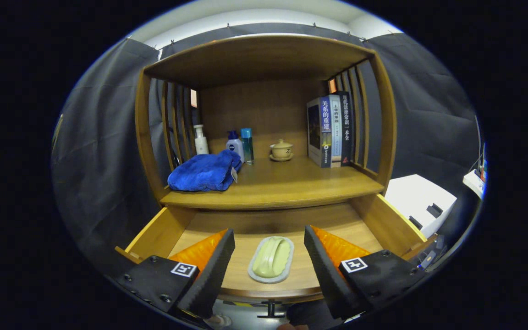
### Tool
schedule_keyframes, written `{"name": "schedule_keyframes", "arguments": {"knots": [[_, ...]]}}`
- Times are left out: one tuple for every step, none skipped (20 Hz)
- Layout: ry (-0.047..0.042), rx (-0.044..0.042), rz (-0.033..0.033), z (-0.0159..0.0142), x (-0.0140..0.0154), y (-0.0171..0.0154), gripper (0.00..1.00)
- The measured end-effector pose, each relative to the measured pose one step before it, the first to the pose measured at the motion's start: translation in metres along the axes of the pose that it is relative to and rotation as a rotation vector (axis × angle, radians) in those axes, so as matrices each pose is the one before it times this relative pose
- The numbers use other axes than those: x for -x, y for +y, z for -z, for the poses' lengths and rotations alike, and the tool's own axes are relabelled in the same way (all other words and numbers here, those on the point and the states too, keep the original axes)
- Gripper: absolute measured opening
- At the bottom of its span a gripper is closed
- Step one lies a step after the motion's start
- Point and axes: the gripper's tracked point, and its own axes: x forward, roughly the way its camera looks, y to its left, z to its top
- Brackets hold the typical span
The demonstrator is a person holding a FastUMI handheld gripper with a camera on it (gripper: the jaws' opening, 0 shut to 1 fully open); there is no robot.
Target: Pull open the drawer, take out the items inside it, and place them on the countertop above the cabinet.
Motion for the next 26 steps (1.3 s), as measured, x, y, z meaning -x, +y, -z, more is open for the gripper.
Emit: {"name": "schedule_keyframes", "arguments": {"knots": [[0.01942, -0.01114, -0.00271, -0.00142, -0.00779, 0.00081, 0.99], [0.01818, -0.01384, 0.00234, -0.00026, -0.00591, -0.00012, 0.98], [0.02849, -0.01416, 0.00752, 0.00096, -0.00782, -0.00116, 0.98], [0.03958, -0.01595, 0.00751, 0.0027, -0.00786, -0.00136, 0.98], [0.04203, -0.01715, -0.00431, 0.00363, -0.00692, 0.00164, 0.99], [0.0424, -0.01403, -0.00248, 0.0036, -0.00519, 0.00132, 0.99], [0.03734, -0.00764, 0.00057, 0.00269, -0.00726, 0.00019, 0.99], [0.03634, -0.00394, 0.01072, 0.00302, -0.00589, -0.00221, 0.99], [0.04342, 0.01206, 0.00775, 0.0052, -0.00534, -0.00214, 0.99], [0.03487, 0.01355, 0.00557, 0.00645, -0.0067, -0.00022, 0.99], [0.03743, 0.01063, 0.00918, 0.00549, -0.00795, -0.00006, 0.99], [0.04677, 0.00537, 0.00758, 0.00774, -0.0066, -0.00031, 0.99], [0.04147, -0.00251, 0.00321, 0.00665, -0.00525, -0.00032, 0.99], [0.03582, -0.0023, 0.00083, 0.00642, -0.00487, 0.00024, 0.99], [0.02734, -0.002, 0.00563, 0.00323, -0.00572, -0.00088, 0.99], [0.02284, 0.00154, 0.01007, 0.00223, -0.00357, -0.0027, 0.98], [0.01855, 0.00367, 0.00867, 0.00301, -0.00402, -0.00153, 0.96], [0.01491, -0.00078, 0.00335, 0.00179, -0.00098, -0.0009, 0.95], [0.01693, -0.00084, 0.00193, 0.00091, -0.00282, -0.00005, 0.94], [0.01627, -0.00544, 0.00023, 0.00152, -0.00329, -0.00039, 0.94], [0.01673, -0.00772, -0.00224, 0.00083, -0.00167, 0.00151, 0.91], [0.01618, -0.00525, -0.00397, 0.00189, -0.00326, 0.00049, 0.87], [0.01715, -0.00588, -0.0001, 0.00122, -0.00104, 0.0008, 0.84], [0.01752, -0.00811, -0.00336, 0.00228, -0.00278, 0.0007, 0.79], [0.01213, -0.01108, -0.01267, 0.00046, -0.00036, 0.00387, 0.74], [0.02309, -0.00739, -0.00608, 0.00354, -0.00106, 0.00092, 0.71]]}}
